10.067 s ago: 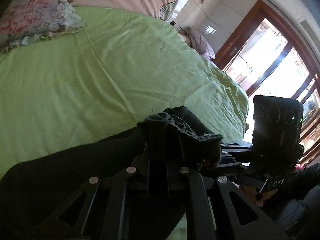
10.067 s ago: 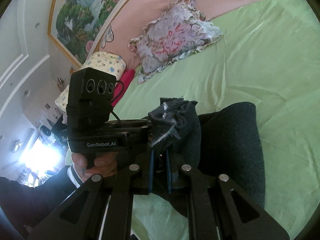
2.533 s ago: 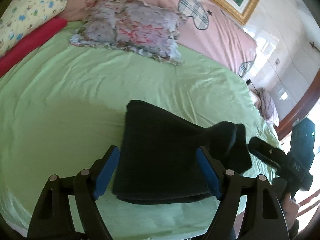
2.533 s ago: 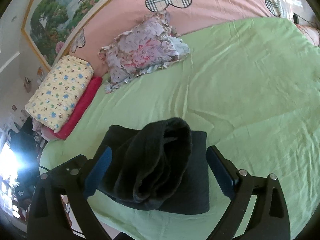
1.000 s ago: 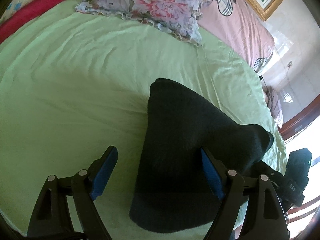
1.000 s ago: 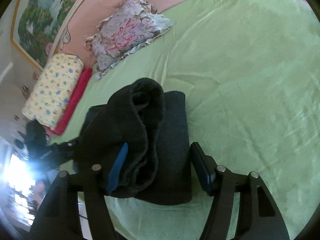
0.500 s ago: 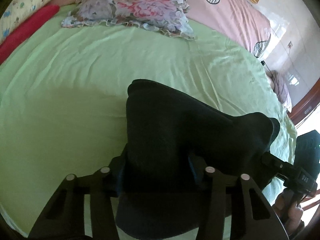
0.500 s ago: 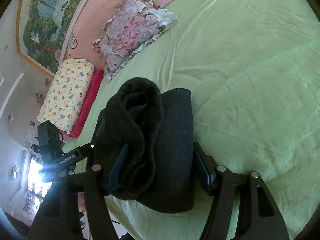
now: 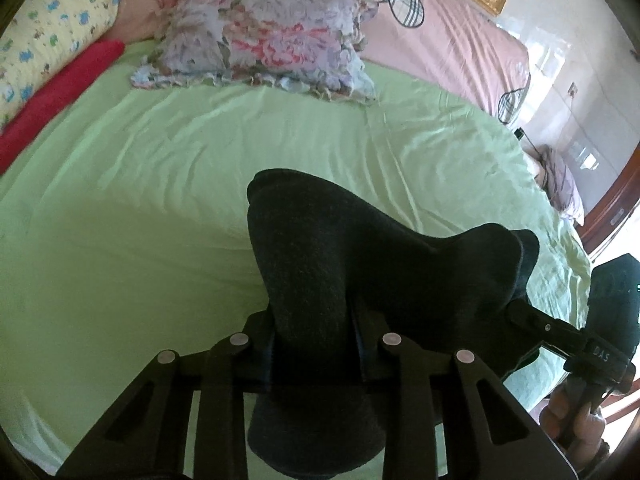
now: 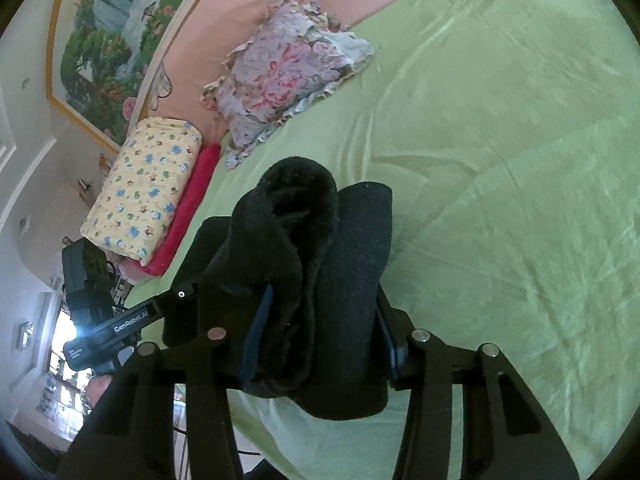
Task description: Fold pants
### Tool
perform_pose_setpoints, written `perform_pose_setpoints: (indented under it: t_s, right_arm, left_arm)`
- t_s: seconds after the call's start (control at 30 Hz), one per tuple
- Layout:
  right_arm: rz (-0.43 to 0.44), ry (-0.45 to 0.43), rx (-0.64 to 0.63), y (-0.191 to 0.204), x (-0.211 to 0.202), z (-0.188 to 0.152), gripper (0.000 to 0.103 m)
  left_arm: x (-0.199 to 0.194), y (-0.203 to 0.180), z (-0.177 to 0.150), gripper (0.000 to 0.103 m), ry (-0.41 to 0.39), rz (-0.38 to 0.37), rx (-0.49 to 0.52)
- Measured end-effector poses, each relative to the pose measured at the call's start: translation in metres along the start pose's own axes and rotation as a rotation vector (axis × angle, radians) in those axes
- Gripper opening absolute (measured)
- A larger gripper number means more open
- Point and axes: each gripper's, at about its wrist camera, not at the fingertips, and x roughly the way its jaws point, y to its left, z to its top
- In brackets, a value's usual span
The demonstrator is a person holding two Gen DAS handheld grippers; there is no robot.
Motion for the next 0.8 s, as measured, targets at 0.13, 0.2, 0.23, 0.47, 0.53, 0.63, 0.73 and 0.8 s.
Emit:
perform_pose_setpoints:
  t_s: [0.13,0.2,0.23,0.47,0.53,0.63,0.73,0.8]
  right_arm:
    - [0.029,-0.002,-0.011,0.009,-0.001,-0.001,0.048]
    - [0.037,-0.003,-0.022,0.014,0.000,-0.001,0.047]
    - [0.042,-0.003,-0.027,0.017,0.000,-0.001,0.047]
    - [0.075,-0.003,-0.072,0.038,0.006,0.003,0.047]
    - [0.083,-0.001,-0.087,0.045,0.010,0.006,0.047]
    - [0.093,0.001,-0.107,0.053,0.015,0.009,0.047]
    - [0.104,0.006,-0.123,0.061,0.019,0.011,0.047]
    - [0.110,0.008,-0.134,0.065,0.022,0.012,0.047]
  left_arm:
    - [-0.015,0.001,-0.002,0.028,-0.029,0.037,0.013]
    - [-0.022,0.004,-0.002,0.028,-0.040,0.047,0.008]
    - [-0.026,0.006,-0.003,0.028,-0.047,0.052,0.004]
    - [-0.046,0.015,-0.002,0.028,-0.096,0.106,-0.005]
    - [-0.051,0.020,-0.001,0.028,-0.108,0.117,-0.012]
    - [-0.059,0.027,0.001,0.028,-0.123,0.127,-0.026]
    - [-0.065,0.031,0.002,0.028,-0.137,0.142,-0.034]
    - [-0.068,0.034,0.002,0.028,-0.145,0.150,-0.038]
